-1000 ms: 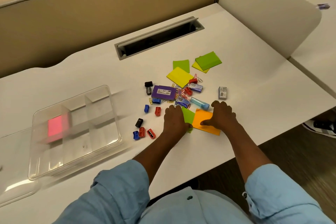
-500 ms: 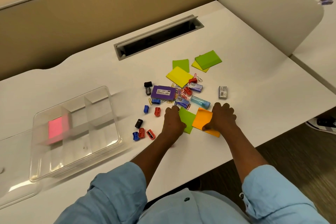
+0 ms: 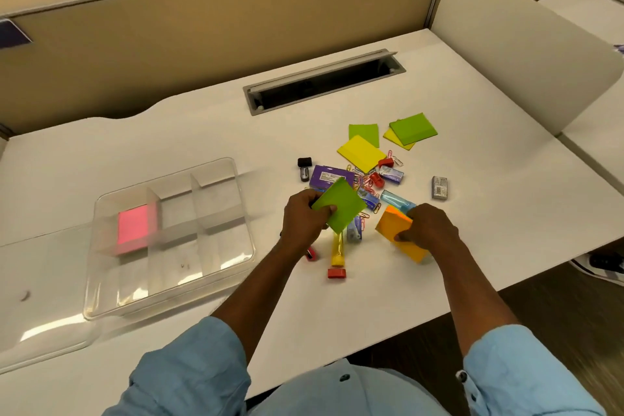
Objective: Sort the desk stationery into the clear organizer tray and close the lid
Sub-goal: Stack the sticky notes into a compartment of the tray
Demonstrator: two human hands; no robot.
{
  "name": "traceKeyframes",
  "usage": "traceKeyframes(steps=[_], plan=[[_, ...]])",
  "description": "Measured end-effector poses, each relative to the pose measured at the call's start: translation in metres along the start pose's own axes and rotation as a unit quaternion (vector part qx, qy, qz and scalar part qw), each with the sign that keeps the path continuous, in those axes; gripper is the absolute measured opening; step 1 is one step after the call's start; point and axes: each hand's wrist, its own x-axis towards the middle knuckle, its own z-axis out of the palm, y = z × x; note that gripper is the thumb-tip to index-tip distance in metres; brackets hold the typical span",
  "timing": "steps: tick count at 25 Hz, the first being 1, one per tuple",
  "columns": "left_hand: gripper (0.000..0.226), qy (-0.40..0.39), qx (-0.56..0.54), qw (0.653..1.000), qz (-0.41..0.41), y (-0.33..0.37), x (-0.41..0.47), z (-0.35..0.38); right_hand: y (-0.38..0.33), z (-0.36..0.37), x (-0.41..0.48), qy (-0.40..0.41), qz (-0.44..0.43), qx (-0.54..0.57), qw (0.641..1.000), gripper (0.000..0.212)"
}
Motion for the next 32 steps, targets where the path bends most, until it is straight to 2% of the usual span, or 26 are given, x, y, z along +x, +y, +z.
traceKeyframes(steps=[3,6,10,12,18,23,32], plan=[[0.006,0.020,-0.070,0.997,-0.005,0.002,-0.005,-0.051,-0.033,-0.015,-0.011,0.024,-0.043,0.016,0.999,0.064],[0.011,0.056,-0.119,0.991,-0.008,0.003,-0.012,-0.099,-0.079,-0.026,-0.025,0.058,-0.093,0.108,0.988,0.055],[0.020,0.088,-0.158,0.983,0.009,-0.007,-0.027,-0.167,-0.158,-0.020,-0.054,0.119,-0.159,0.231,0.952,0.039],[0.024,0.115,-0.180,0.977,0.007,-0.015,-0.033,-0.197,-0.195,-0.009,-0.070,0.125,-0.185,0.292,0.930,0.037],[0.032,0.154,-0.201,0.967,0.001,-0.049,-0.047,-0.270,-0.294,0.027,-0.109,0.034,-0.215,0.364,0.905,0.029],[0.042,0.182,-0.141,0.973,-0.012,-0.072,-0.051,-0.302,-0.350,0.055,-0.144,-0.110,-0.173,0.519,0.830,0.024],[0.040,0.260,-0.012,0.965,-0.001,-0.099,-0.043,-0.329,-0.394,0.084,-0.158,-0.154,-0.157,0.572,0.790,0.029]])
